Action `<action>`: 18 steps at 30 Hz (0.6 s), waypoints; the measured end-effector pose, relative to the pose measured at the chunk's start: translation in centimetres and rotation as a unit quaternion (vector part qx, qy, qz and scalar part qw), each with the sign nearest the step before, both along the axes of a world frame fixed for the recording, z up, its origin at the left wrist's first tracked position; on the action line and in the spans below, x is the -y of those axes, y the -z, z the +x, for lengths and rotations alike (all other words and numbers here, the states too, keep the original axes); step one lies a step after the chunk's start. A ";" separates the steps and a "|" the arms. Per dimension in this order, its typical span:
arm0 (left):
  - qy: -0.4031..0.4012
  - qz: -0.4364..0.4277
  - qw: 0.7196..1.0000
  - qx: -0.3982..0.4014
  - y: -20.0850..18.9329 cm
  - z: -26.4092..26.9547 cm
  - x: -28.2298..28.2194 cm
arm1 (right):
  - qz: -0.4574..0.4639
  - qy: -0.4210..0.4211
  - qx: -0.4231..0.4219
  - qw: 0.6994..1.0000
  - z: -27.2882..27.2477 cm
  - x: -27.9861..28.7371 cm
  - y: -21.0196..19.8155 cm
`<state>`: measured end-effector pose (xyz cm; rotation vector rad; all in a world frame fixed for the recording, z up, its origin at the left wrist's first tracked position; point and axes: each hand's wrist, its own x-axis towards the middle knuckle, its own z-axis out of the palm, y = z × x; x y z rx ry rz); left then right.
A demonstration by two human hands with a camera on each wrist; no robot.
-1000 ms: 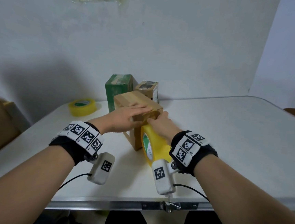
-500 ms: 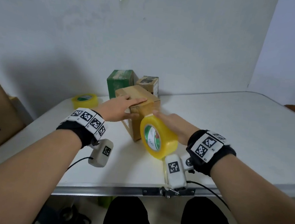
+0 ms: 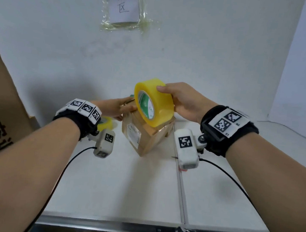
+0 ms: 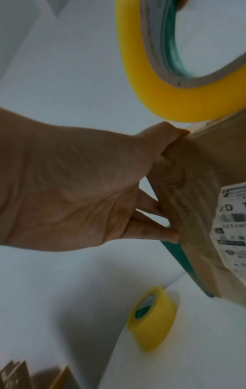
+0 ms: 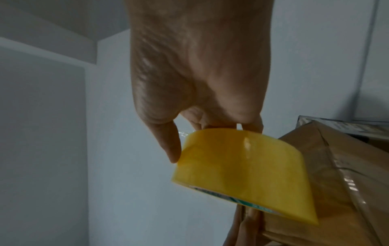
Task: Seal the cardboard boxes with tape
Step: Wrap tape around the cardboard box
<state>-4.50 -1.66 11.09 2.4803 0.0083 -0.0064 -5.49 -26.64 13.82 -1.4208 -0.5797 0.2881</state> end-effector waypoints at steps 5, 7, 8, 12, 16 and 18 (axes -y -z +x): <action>0.016 -0.063 0.998 -0.020 0.3 2.0 -2.0 | 0.027 0.022 0.005 0.999 2.1 -3.2 -2.3; -0.002 -0.085 0.996 -0.014 0.9 2.8 -1.9 | 0.022 0.026 -0.012 0.999 2.9 -4.3 -2.5; -0.014 -0.090 0.996 0.000 1.3 3.1 -1.6 | 0.010 0.036 -0.020 0.999 3.3 -4.8 -2.4; -0.070 0.063 0.984 0.151 2.7 4.9 -1.1 | -0.051 0.075 -0.030 0.995 4.5 -5.7 -2.5; -0.072 0.173 0.951 0.247 2.4 3.7 0.7 | -0.077 0.048 -0.037 0.995 5.4 -5.7 -2.5; -0.045 0.194 0.957 0.212 1.9 2.0 1.8 | -0.075 0.053 -0.036 0.995 5.6 -5.9 -2.3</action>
